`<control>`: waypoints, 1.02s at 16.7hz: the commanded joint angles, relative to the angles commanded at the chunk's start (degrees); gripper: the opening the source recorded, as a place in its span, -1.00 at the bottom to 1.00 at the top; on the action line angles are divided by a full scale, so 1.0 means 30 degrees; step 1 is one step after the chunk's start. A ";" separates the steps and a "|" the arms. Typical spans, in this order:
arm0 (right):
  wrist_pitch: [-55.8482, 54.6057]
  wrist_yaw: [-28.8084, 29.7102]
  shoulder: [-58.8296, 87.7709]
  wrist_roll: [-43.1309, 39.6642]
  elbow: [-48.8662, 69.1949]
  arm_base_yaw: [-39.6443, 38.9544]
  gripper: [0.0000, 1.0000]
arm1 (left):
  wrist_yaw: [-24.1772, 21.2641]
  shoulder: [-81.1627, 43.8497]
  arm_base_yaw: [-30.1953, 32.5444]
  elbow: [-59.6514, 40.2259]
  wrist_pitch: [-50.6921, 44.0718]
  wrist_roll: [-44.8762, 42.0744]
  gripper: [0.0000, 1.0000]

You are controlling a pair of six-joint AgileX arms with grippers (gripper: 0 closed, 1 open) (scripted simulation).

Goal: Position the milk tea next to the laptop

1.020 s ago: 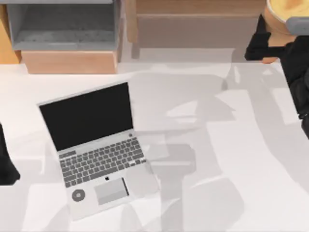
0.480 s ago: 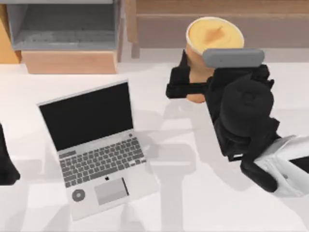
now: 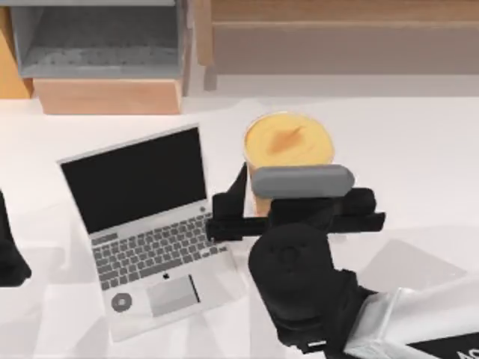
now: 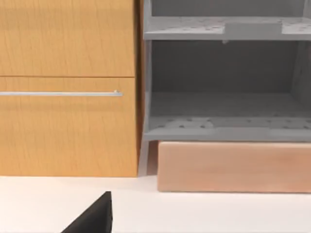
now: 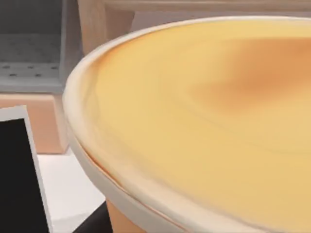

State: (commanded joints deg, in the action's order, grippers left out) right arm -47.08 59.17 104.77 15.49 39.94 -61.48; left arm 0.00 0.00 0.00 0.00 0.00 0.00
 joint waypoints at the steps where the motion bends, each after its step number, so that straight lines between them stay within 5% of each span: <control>1: 0.0249 0.0720 0.0084 0.0273 0.0013 -0.0480 -1.00 | 0.0000 0.0000 0.0000 0.0000 0.0000 0.0000 1.00; 7: 0.0907 0.3351 0.0486 0.1396 0.0166 -0.2385 -1.00 | 0.0000 0.0000 0.0000 0.0000 0.0000 0.0000 1.00; 17: 0.0691 0.3545 0.0319 0.1553 0.0205 -0.2488 -1.00 | 0.0000 0.0000 0.0000 0.0000 0.0000 0.0000 1.00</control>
State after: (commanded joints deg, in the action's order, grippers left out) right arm -45.00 69.81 105.73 20.15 40.56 -68.95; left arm 0.00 0.00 0.00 0.00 0.00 0.00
